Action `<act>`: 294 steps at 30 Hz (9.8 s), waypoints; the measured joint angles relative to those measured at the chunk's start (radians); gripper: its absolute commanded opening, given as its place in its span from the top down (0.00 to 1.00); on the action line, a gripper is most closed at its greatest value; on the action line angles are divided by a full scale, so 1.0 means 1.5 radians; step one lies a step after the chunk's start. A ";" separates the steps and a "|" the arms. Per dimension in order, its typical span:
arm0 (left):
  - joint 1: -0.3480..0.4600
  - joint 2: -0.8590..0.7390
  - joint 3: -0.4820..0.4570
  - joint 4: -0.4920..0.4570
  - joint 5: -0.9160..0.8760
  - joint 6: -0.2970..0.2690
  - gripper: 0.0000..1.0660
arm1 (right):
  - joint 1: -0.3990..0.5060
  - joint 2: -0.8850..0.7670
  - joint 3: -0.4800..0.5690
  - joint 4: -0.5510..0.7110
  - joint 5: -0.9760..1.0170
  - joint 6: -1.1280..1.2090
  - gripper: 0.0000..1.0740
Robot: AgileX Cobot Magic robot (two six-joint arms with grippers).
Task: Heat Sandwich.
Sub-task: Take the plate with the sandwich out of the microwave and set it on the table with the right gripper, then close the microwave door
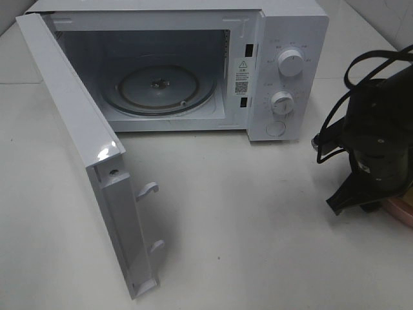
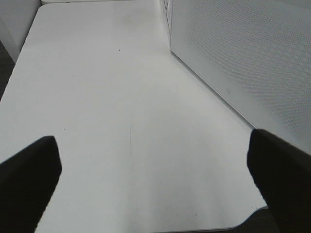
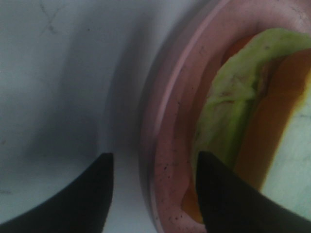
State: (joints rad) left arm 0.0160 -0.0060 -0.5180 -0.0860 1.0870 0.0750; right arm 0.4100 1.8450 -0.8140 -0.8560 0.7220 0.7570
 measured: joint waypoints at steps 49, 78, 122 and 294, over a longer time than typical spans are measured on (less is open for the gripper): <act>0.000 0.000 0.000 0.000 0.000 0.000 0.06 | 0.000 -0.758 0.001 0.435 0.223 -0.450 0.29; 0.000 0.000 0.000 0.000 0.000 0.000 0.06 | -0.180 -1.137 0.119 0.480 0.230 -0.463 0.29; 0.000 0.000 0.000 0.000 0.000 0.000 0.06 | -0.231 -1.231 0.212 0.501 0.188 -0.482 0.30; -0.458 1.226 -0.169 -0.095 -1.233 -0.025 1.00 | -0.231 -1.231 0.212 0.501 0.187 -0.482 0.30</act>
State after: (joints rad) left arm -0.6710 1.8330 -0.7720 -0.2280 -0.7630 0.0380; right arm 0.0630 -0.0020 -0.4960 -0.1040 1.0020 0.0340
